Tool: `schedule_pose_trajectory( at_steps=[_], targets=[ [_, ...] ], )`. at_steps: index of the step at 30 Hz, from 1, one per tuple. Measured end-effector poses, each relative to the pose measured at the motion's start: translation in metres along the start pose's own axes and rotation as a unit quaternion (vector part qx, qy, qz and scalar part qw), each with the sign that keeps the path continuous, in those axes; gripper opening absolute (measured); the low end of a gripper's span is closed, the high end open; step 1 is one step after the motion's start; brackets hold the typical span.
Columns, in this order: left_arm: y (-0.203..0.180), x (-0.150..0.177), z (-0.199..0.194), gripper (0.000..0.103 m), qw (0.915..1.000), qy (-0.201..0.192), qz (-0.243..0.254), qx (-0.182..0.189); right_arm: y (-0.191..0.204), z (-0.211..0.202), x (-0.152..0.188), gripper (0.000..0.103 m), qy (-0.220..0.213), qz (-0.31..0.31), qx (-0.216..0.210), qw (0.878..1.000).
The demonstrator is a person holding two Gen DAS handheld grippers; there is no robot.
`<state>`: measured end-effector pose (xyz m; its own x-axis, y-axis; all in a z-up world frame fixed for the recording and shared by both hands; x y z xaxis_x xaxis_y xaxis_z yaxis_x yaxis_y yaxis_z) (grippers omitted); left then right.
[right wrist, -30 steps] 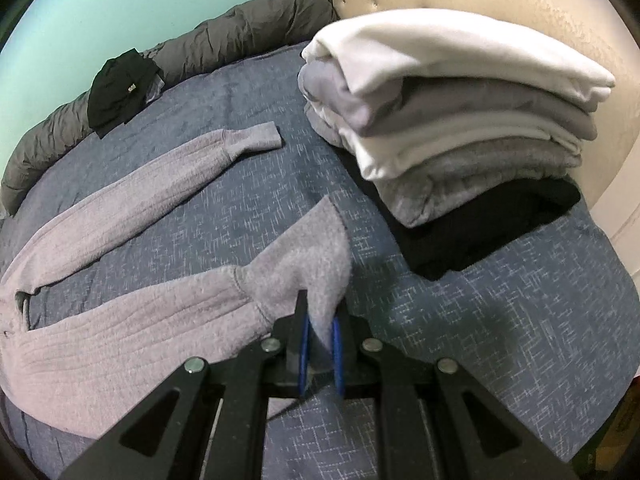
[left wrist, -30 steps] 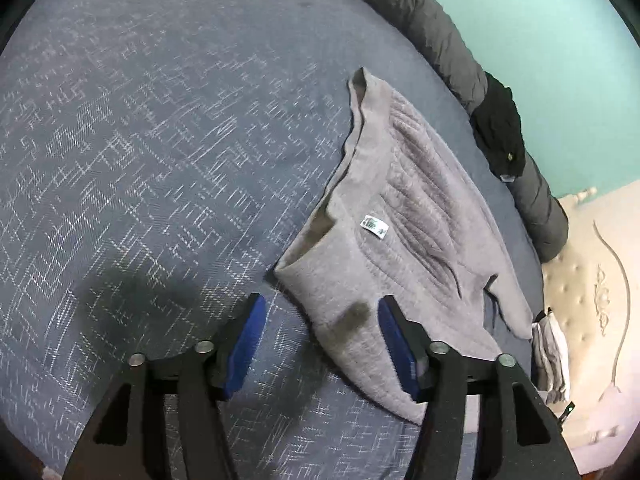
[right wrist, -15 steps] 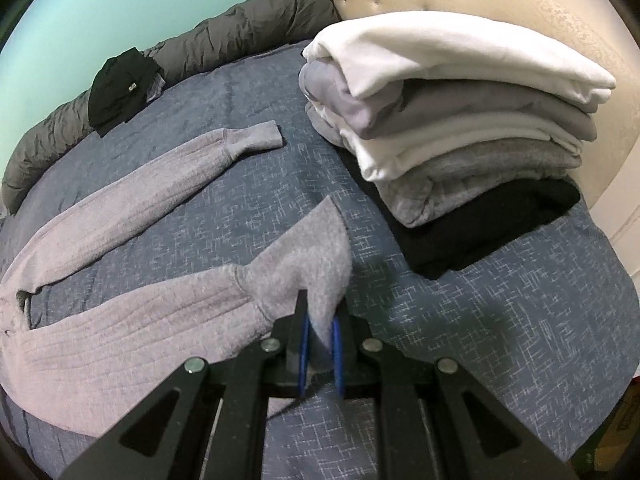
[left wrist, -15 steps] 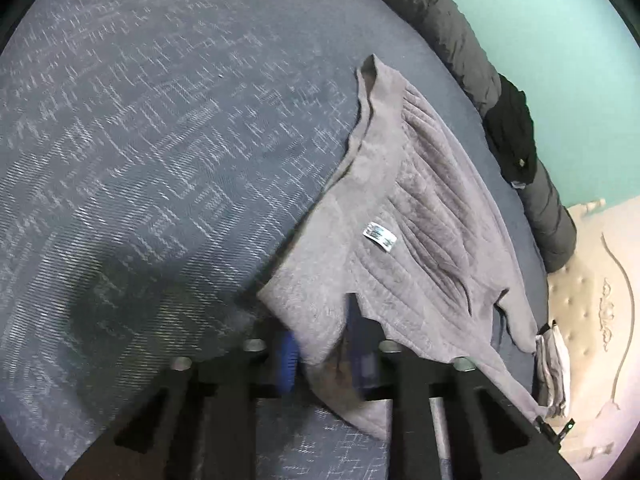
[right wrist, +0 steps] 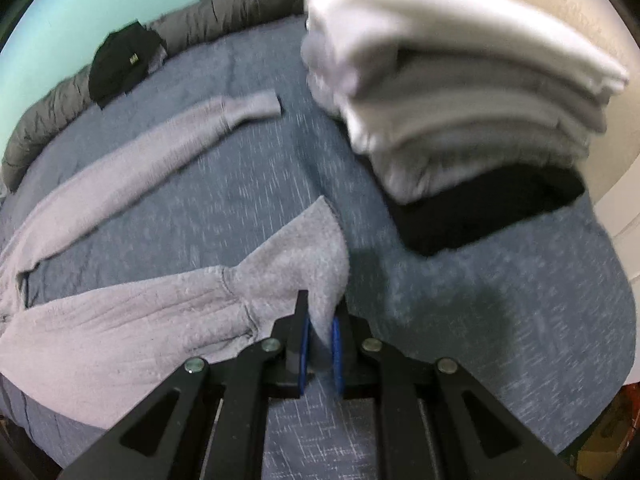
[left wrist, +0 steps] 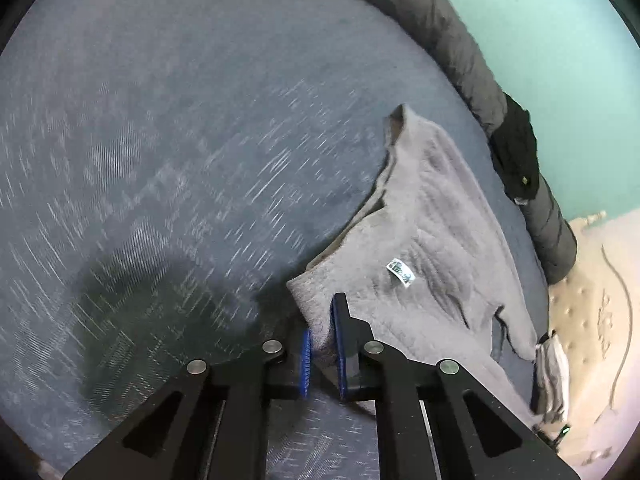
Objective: Fold clothes
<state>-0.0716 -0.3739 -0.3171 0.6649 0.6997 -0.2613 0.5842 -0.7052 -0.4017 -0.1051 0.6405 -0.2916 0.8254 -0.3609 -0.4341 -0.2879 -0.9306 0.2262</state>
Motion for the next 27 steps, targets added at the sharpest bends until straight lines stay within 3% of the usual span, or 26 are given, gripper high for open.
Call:
schedule_pose_trajectory(
  at_steps=[9, 11, 16, 19, 23, 27],
  targets=[
    [0.016, -0.001, -0.015, 0.009, 0.9998, -0.016, -0.012, 0.003, -0.005, 0.009, 0.014, 0.009, 0.015, 0.004, 0.000, 1.000],
    [0.020, 0.000, -0.008, 0.009, 0.9998, -0.004, -0.021, 0.001, -0.005, 0.011, 0.013, 0.009, 0.018, 0.006, 0.001, 1.000],
    [0.028, -0.001, -0.007, 0.023, 0.9994, 0.004, -0.033, -0.013, -0.004, 0.007, 0.014, 0.010, 0.020, -0.001, 0.006, 1.000],
    [0.030, -0.006, -0.023, 0.025, 0.9990, -0.008, -0.024, -0.037, -0.003, 0.003, 0.010, 0.032, 0.018, -0.016, 0.033, 0.999],
    [0.021, -0.023, -0.045, 0.026, 0.9977, -0.033, 0.011, -0.058, 0.001, -0.014, 0.006, 0.032, 0.000, -0.030, 0.056, 0.998],
    [-0.021, -0.051, -0.031, 0.046, 0.9966, -0.036, 0.060, -0.044, 0.026, -0.030, 0.001, 0.032, -0.034, -0.049, 0.040, 0.997]
  ],
)
Point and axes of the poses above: each gripper's, at about its wrist camera, not at the fingertips, and z roughly the way its jaws point, y to its left, x to its underside, the point moved 2 cm from there along z, roughly the way its jaws point, and after that the axes turned 11 degrees about -x, right-handed, at the moved point
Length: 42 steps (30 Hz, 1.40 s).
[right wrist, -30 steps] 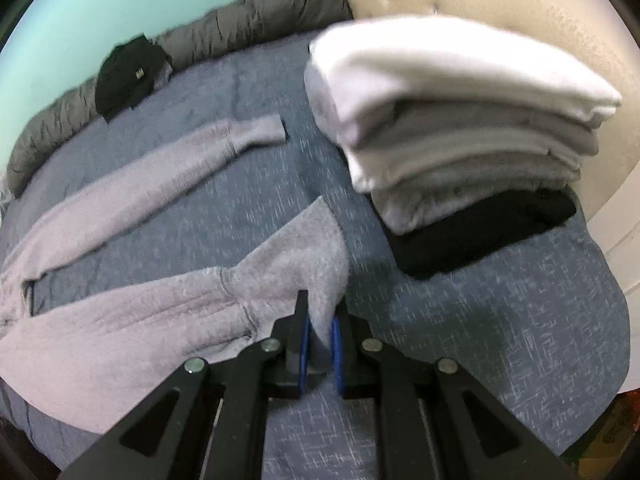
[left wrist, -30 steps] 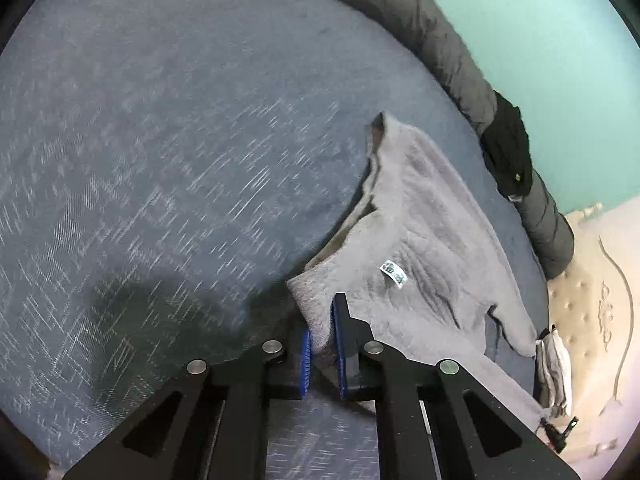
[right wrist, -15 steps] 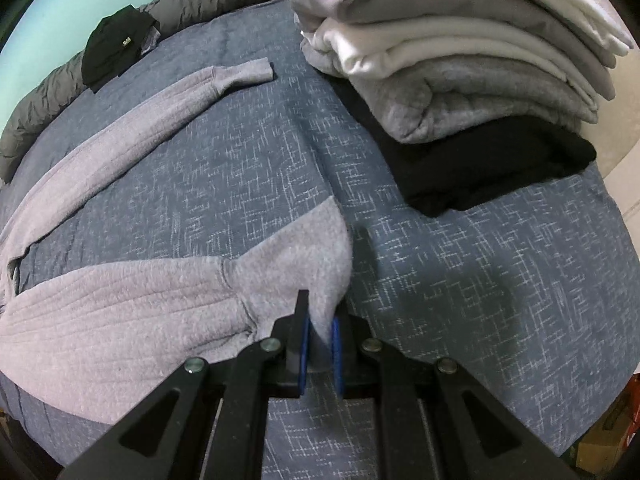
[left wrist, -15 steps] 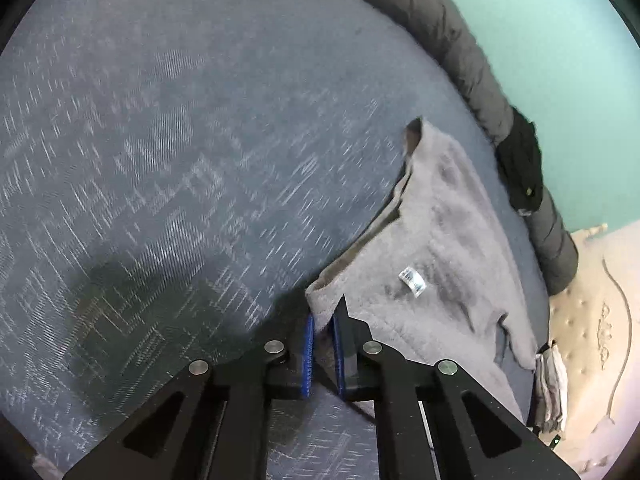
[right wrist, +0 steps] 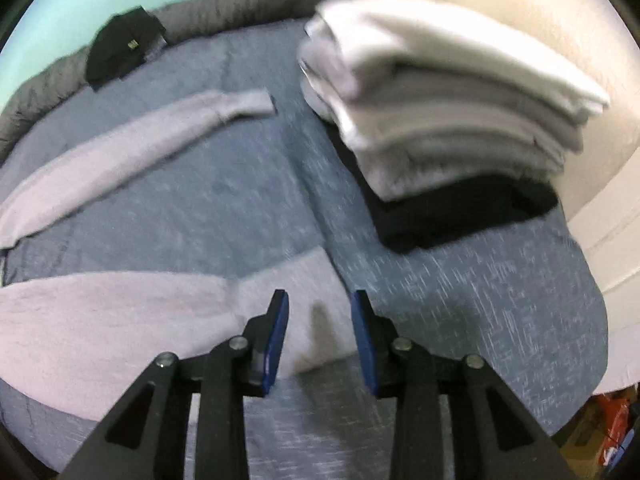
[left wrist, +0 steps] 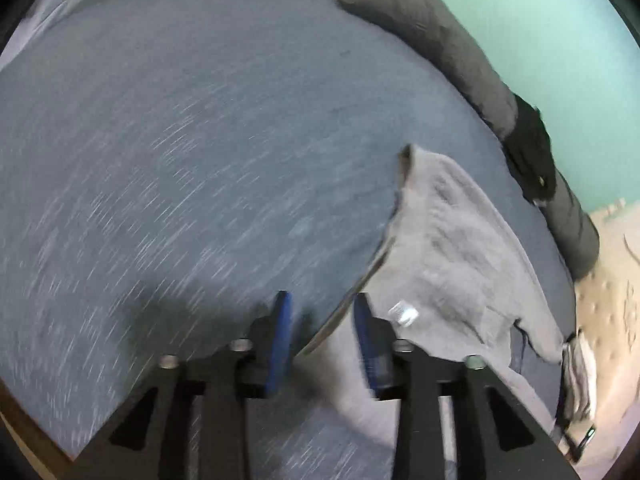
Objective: Fold clothes
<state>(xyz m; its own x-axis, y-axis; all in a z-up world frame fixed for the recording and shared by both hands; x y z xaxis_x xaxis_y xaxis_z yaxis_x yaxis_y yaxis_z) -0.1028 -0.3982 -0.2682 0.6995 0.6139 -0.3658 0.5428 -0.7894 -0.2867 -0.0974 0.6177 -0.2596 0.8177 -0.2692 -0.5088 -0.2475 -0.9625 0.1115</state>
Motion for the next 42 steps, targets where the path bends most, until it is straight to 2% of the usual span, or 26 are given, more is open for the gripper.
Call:
schedule_pose_trajectory(
  at_steps=[2, 4, 10, 12, 16, 19, 20, 21, 22, 23, 24, 27, 31, 34, 41, 42],
  targets=[
    [-0.022, -0.017, 0.009, 0.046, 0.9997, -0.003, 0.022, 0.010, 0.019, -0.005, -0.006, 0.034, -0.015, -0.013, -0.013, 1.000],
    [-0.043, -0.034, 0.017, 0.046, 0.9988, -0.006, 0.044, 0.020, 0.038, -0.005, -0.010, 0.041, -0.020, -0.025, -0.024, 0.999],
    [-0.087, -0.079, 0.069, 0.051, 0.9978, 0.000, 0.051, 0.043, 0.085, 0.014, -0.020, 0.044, -0.025, -0.041, -0.065, 0.997],
    [-0.089, -0.091, 0.082, 0.055, 0.9980, -0.004, 0.046, 0.042, 0.097, 0.025, -0.021, 0.044, -0.024, -0.036, -0.078, 0.996],
    [-0.092, -0.114, 0.109, 0.055, 0.9985, -0.013, 0.037, 0.039, 0.113, 0.041, -0.020, 0.044, -0.012, -0.045, -0.088, 0.995],
    [-0.089, -0.120, 0.120, 0.054, 0.9976, -0.011, 0.033, 0.059, 0.124, 0.050, -0.020, 0.044, -0.005, -0.057, -0.086, 0.995],
    [-0.089, -0.120, 0.123, 0.051, 0.9975, -0.007, 0.034, 0.062, 0.126, 0.052, -0.019, 0.044, -0.003, -0.059, -0.085, 0.995],
    [-0.089, -0.120, 0.127, 0.036, 0.9968, -0.001, 0.036, 0.071, 0.128, 0.052, -0.020, 0.044, -0.002, -0.061, -0.085, 0.995],
    [-0.089, -0.120, 0.129, 0.026, 0.9963, 0.001, 0.039, 0.076, 0.130, 0.054, -0.020, 0.044, -0.001, -0.061, -0.085, 0.994],
    [-0.089, -0.119, 0.130, 0.008, 0.9959, 0.001, 0.041, 0.080, 0.132, 0.055, -0.020, 0.044, -0.001, -0.061, -0.087, 0.994],
    [-0.091, -0.119, 0.131, 0.002, 0.9957, 0.001, 0.045, 0.081, 0.134, 0.056, -0.021, 0.044, -0.001, -0.061, -0.088, 0.994],
    [-0.097, -0.121, 0.129, 0.002, 0.9953, -0.006, 0.066, 0.071, 0.140, 0.057, -0.021, 0.044, -0.002, -0.063, -0.092, 0.994],
    [-0.090, -0.135, 0.113, 0.002, 0.9970, -0.032, 0.047, 0.052, 0.145, 0.052, -0.019, 0.044, -0.005, -0.069, -0.095, 0.993],
    [-0.090, -0.142, 0.111, 0.002, 0.9974, -0.035, 0.054, 0.034, 0.148, 0.049, -0.018, 0.044, -0.007, -0.071, -0.097, 0.993],
    [-0.086, -0.143, 0.138, 0.002, 0.9986, 0.000, 0.052, 0.004, 0.142, 0.050, -0.013, 0.044, 0.000, -0.063, -0.094, 0.994],
    [-0.084, -0.142, 0.141, 0.005, 0.9988, 0.005, 0.048, 0.002, 0.141, 0.050, -0.013, 0.044, 0.001, -0.060, -0.094, 0.994]
  ],
)
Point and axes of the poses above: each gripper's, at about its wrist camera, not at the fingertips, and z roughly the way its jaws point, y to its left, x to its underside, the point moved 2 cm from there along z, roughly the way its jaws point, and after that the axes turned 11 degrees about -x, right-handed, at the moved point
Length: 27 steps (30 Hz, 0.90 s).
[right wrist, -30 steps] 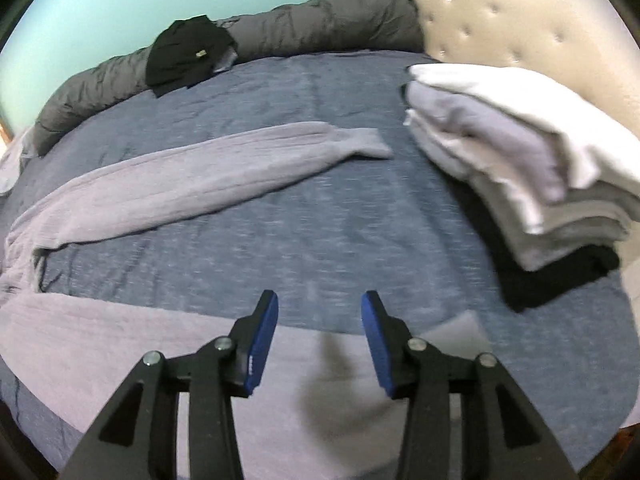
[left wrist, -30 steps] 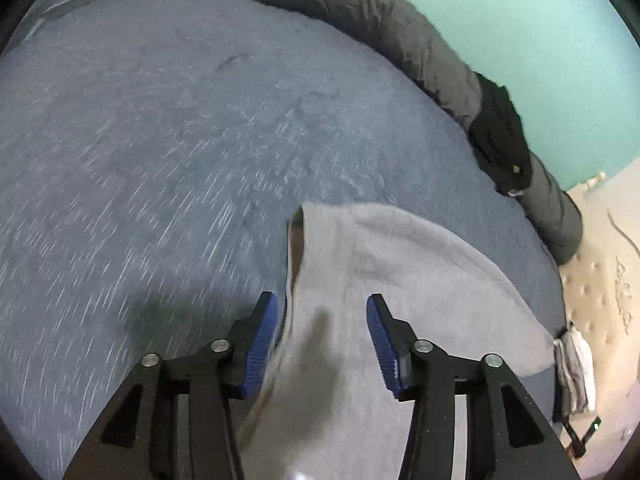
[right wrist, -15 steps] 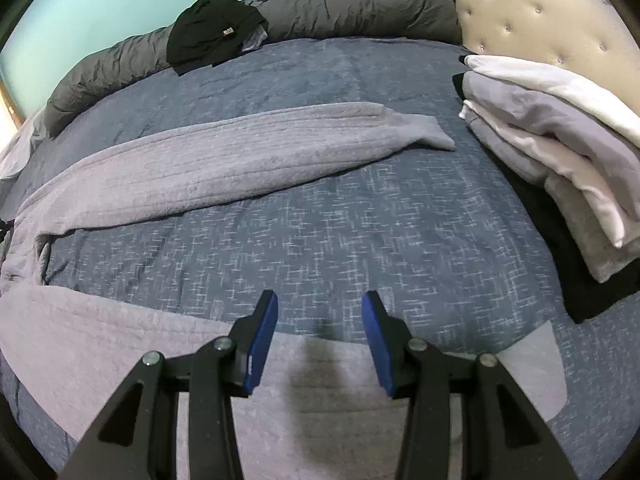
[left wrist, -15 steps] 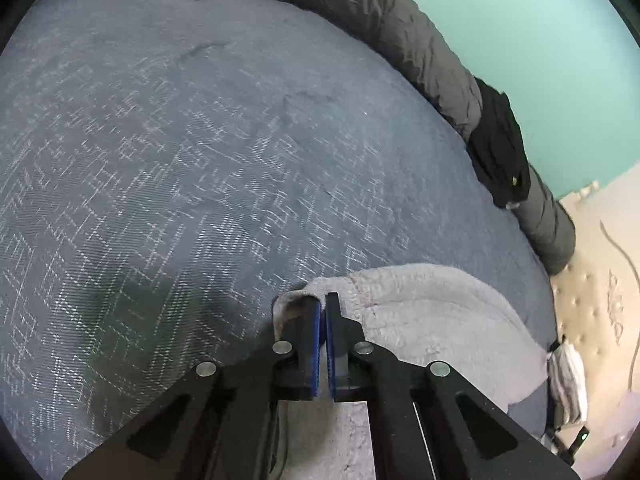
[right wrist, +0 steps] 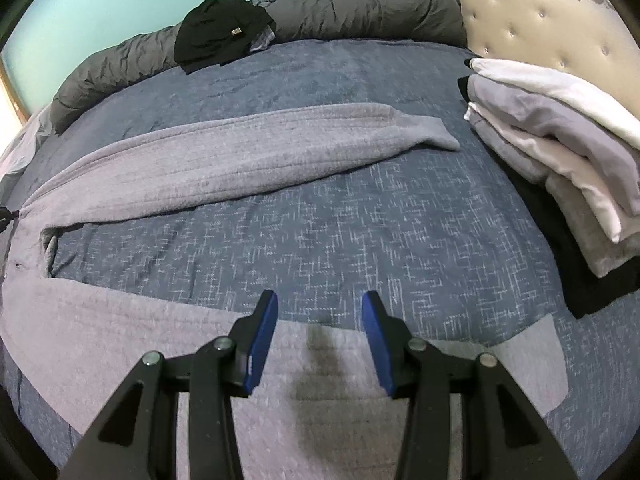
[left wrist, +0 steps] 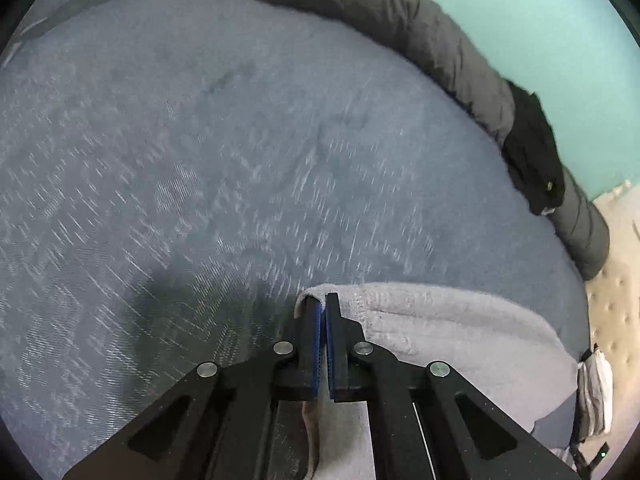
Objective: Fold clothes
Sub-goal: 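Grasp the garment edge with the left tool, lay it flat and open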
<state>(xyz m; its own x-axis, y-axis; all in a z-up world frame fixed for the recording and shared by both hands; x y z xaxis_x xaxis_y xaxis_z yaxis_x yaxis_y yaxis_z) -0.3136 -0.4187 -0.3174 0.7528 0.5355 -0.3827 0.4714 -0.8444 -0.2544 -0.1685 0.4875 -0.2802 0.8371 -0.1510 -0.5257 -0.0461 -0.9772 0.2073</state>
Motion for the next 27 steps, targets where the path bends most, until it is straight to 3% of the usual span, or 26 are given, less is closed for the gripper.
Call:
schedule_pose_trajectory(
  at_steps=[2, 5, 10, 17, 27],
  targets=[
    [0.004, 0.002, -0.007, 0.007, 1.0000, -0.004, -0.005, -0.002, -0.002, 0.000, 0.002, 0.044, 0.000, 0.008, -0.003, 1.000],
    [0.010, 0.007, -0.021, 0.023, 0.9999, -0.009, -0.008, -0.004, -0.004, -0.002, 0.004, 0.044, -0.004, 0.019, -0.009, 1.000],
    [0.014, 0.022, -0.063, 0.027, 0.9999, -0.016, 0.003, 0.006, -0.009, -0.014, 0.012, 0.045, -0.017, 0.043, -0.018, 0.999],
    [0.033, 0.082, -0.131, 0.041, 0.9995, -0.017, 0.021, 0.014, -0.035, -0.053, 0.034, 0.053, -0.036, 0.086, -0.021, 0.995],
    [0.058, 0.154, -0.161, 0.044, 0.9997, 0.007, 0.001, 0.022, -0.104, -0.109, 0.086, 0.057, -0.050, 0.171, 0.006, 0.984]
  ],
)
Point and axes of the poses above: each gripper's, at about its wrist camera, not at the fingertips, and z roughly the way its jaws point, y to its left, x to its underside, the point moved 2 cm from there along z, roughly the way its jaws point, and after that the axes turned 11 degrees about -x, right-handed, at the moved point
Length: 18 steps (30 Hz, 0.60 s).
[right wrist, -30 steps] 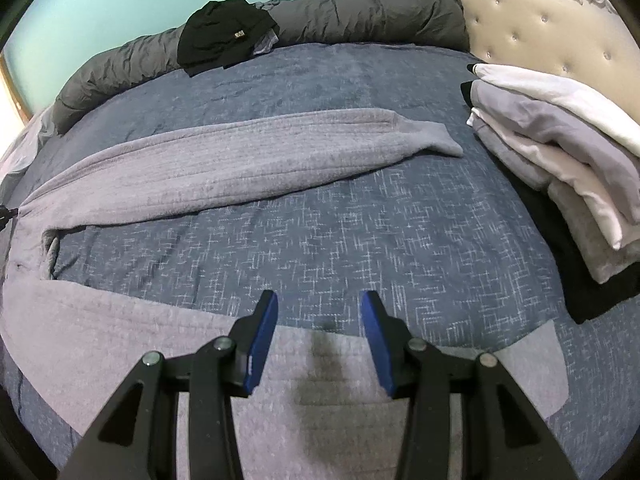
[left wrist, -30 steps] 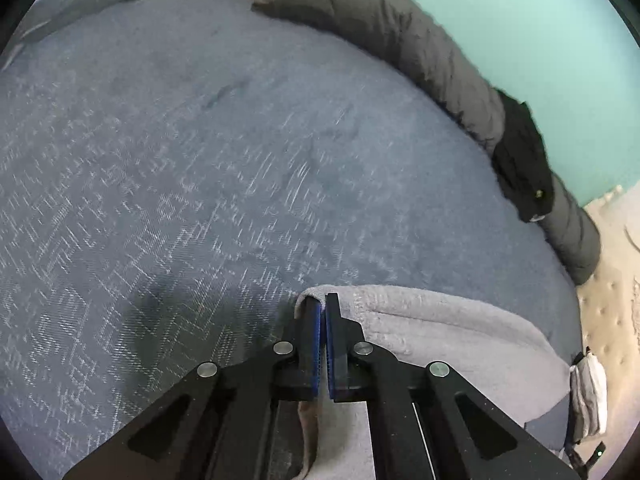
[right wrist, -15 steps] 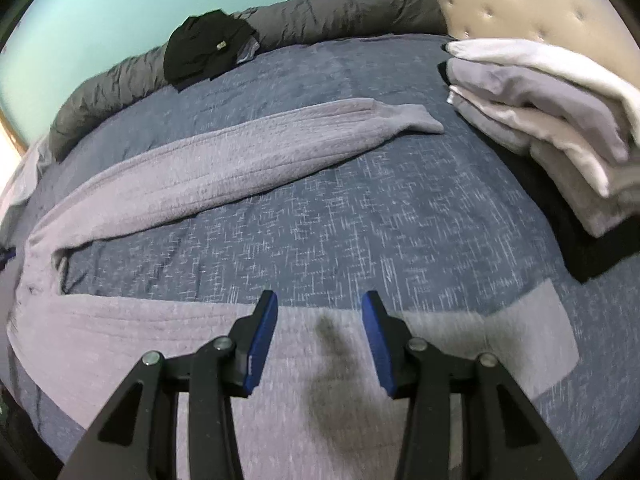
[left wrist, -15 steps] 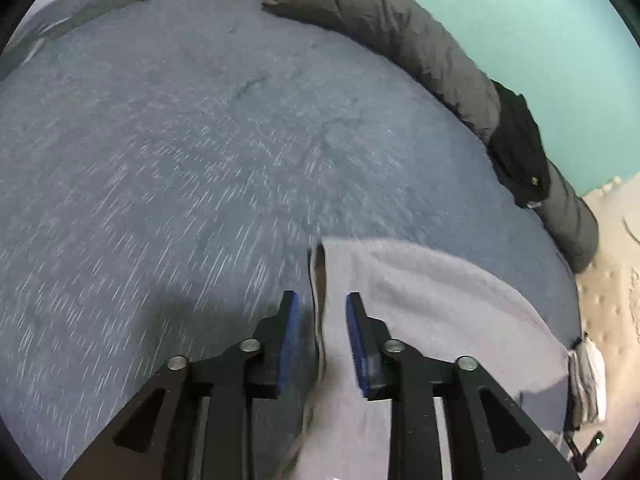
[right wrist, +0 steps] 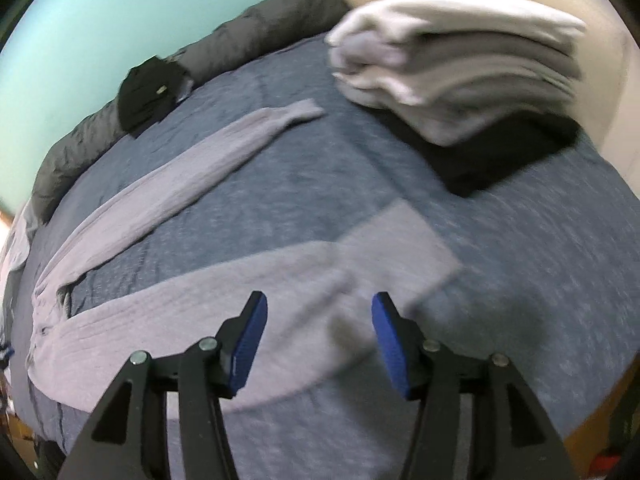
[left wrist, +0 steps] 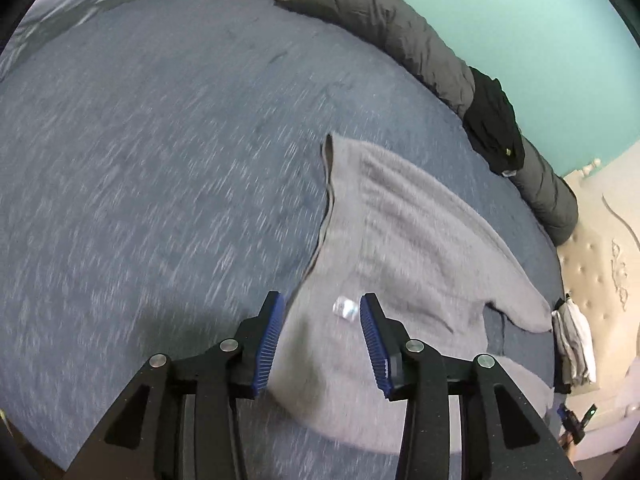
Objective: Fold clothes
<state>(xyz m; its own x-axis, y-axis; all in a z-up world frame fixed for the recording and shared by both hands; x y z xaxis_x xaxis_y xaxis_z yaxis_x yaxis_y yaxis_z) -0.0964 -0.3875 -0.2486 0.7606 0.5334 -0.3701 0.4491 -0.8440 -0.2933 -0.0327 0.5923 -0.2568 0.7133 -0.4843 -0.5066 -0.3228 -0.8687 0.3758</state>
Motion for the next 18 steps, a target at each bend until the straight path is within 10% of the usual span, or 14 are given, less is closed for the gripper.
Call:
schedule_pose_trajectory(
  at_steps=[18],
  targets=[
    [0.007, 0.075, 0.018, 0.049, 0.9984, 0.047, -0.018, 0.025, -0.014, 0.036, 0.035, 0.063, 0.067, 0.021, -0.021, 0.997]
  ],
)
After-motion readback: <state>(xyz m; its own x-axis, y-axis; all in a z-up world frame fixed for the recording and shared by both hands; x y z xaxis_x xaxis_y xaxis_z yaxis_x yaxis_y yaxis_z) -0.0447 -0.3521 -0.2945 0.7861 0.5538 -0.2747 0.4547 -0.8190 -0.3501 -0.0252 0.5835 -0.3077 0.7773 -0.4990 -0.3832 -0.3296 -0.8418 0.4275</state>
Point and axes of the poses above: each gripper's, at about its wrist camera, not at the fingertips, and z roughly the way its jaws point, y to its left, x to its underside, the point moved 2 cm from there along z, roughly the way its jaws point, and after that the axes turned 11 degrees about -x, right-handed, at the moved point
